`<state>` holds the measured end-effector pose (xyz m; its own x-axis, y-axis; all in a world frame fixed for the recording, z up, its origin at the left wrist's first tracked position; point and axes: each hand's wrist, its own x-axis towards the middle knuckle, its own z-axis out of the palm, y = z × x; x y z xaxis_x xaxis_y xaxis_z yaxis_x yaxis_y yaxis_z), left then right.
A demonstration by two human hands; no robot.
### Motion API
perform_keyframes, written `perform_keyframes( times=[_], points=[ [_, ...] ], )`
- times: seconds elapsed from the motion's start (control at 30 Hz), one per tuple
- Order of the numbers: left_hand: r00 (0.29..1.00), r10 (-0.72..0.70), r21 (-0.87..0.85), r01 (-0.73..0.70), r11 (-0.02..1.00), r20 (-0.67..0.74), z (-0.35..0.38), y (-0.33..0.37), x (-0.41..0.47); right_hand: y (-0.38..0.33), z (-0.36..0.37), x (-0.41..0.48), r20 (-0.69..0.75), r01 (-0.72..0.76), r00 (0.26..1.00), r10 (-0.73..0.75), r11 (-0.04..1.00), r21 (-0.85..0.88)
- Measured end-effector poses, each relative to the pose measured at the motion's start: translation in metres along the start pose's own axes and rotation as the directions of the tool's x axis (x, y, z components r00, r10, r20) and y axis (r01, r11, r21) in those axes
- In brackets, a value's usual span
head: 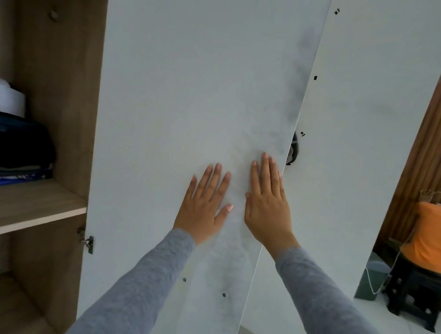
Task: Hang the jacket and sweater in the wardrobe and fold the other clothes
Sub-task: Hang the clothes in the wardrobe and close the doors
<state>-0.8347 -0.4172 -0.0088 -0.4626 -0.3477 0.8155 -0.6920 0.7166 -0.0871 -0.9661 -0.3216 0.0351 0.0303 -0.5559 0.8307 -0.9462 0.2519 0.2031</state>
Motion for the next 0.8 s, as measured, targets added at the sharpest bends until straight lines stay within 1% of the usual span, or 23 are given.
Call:
perform_keyframes(
  times=[0.17,0.23,0.4,0.5,0.57,0.67,0.73,0.8],
  points=[
    [0.992,-0.039,0.014,0.038,0.999,0.123,-0.015,0.0,-0.004,-0.007,-0.001,-0.012,0.05,0.012,0.999,-0.012,1.0,0.001],
    [0.977,-0.067,0.013,0.066,0.998,0.202,-0.026,0.004,-0.006,-0.008,-0.002,-0.017,0.071,0.013,0.997,-0.015,1.0,0.024],
    [0.944,-0.175,0.128,0.144,0.981,0.28,-0.058,0.012,-0.025,-0.01,-0.008,-0.031,0.145,0.073,0.986,-0.084,0.994,0.081],
    [0.933,-0.23,0.195,0.18,0.964,0.276,-0.083,0.017,-0.031,-0.014,-0.023,-0.026,0.193,0.081,0.975,-0.113,0.983,0.165],
    [0.923,-0.278,0.258,0.209,0.943,0.265,-0.102,0.02,-0.036,-0.018,-0.033,-0.025,0.22,0.094,0.964,-0.151,0.963,0.253],
    [0.915,-0.333,0.344,0.244,0.907,0.229,-0.128,0.029,-0.051,-0.023,-0.047,-0.032,0.274,0.032,0.948,-0.164,0.902,0.43],
    [0.921,-0.35,0.425,0.25,0.87,0.173,-0.146,0.035,-0.069,-0.029,-0.058,-0.043,0.284,0.027,0.938,-0.199,0.859,0.512],
    [0.908,-0.398,0.465,0.299,0.834,0.129,-0.162,0.037,-0.09,-0.037,-0.066,-0.051,0.264,0.041,0.937,-0.229,0.822,0.568]
  ],
)
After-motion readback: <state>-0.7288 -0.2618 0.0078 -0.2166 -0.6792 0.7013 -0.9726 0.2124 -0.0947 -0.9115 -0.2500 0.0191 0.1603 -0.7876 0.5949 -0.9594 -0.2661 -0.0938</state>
